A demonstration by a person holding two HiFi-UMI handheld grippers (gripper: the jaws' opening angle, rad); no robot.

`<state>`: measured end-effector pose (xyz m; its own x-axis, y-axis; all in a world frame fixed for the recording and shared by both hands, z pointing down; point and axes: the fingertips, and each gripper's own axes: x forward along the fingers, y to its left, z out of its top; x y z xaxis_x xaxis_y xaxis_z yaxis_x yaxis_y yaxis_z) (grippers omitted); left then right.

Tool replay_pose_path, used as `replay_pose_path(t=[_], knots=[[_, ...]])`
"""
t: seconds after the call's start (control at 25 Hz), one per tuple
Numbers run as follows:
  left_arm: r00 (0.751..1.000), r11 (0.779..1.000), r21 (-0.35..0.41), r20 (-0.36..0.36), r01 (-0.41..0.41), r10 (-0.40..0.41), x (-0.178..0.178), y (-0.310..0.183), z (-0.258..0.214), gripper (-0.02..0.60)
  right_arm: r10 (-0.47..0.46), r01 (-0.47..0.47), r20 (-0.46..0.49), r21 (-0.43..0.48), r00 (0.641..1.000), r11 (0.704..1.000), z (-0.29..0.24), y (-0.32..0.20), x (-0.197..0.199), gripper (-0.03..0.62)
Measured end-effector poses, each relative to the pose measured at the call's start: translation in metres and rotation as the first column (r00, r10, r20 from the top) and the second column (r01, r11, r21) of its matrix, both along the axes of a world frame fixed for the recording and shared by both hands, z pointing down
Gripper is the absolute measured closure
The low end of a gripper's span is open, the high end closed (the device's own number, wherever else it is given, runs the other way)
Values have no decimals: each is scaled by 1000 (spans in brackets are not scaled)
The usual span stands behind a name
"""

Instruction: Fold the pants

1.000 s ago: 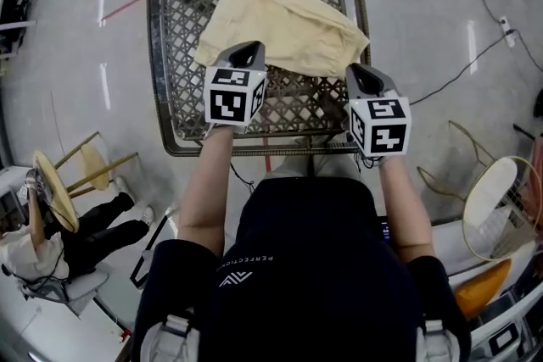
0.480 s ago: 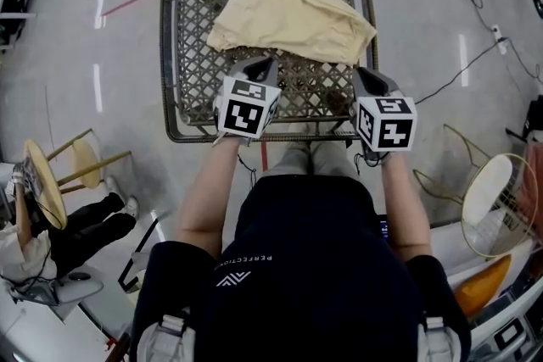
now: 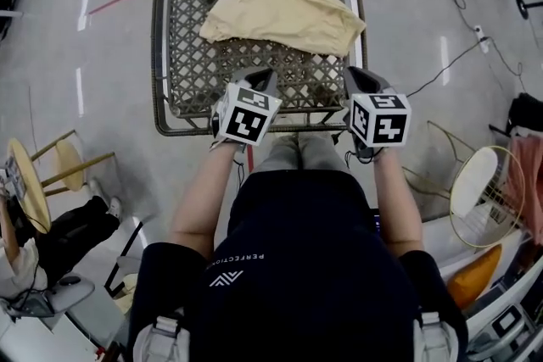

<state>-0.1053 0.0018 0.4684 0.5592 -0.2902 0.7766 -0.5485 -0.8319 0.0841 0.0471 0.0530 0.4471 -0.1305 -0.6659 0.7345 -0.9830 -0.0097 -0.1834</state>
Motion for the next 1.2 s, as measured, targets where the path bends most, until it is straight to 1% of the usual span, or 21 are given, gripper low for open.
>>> replay_pose_path(t=[0.2,0.32,0.44,0.56,0.72,0.84,0.92,1.04,1.2], knots=[[1000,1000,-2,-2,10,-10,2,6,0,571,-37,37,-1,7,999,999,-3,-7,1,551],[1000,1000,-4,6,19,-19,10,4,2,571,-66,65,15,17,998,998,-3,-16,5,551],[999,999,-6,11,37,-37,23,8,3,571,-119,118,36,28,992,993,1,-21,10,551],[996,996,-20,2,85,-85,42,10,7,571,-196,194,60,36,979,980,6,-30,21,551],[985,984,-75,-33,164,-167,77,17,11,571,-313,311,76,33,947,950,4,-41,44,551],[975,973,-81,-36,215,-219,102,17,12,571,-388,387,87,31,918,922,4,-47,63,551],[964,962,-85,-43,260,-264,115,17,13,571,-439,438,91,27,894,898,6,-50,73,551],[946,944,-89,-44,317,-322,125,23,13,571,-503,504,102,21,858,863,10,-50,79,551],[920,919,-101,-50,382,-388,123,39,10,571,-563,566,127,16,816,824,14,-45,74,551]])
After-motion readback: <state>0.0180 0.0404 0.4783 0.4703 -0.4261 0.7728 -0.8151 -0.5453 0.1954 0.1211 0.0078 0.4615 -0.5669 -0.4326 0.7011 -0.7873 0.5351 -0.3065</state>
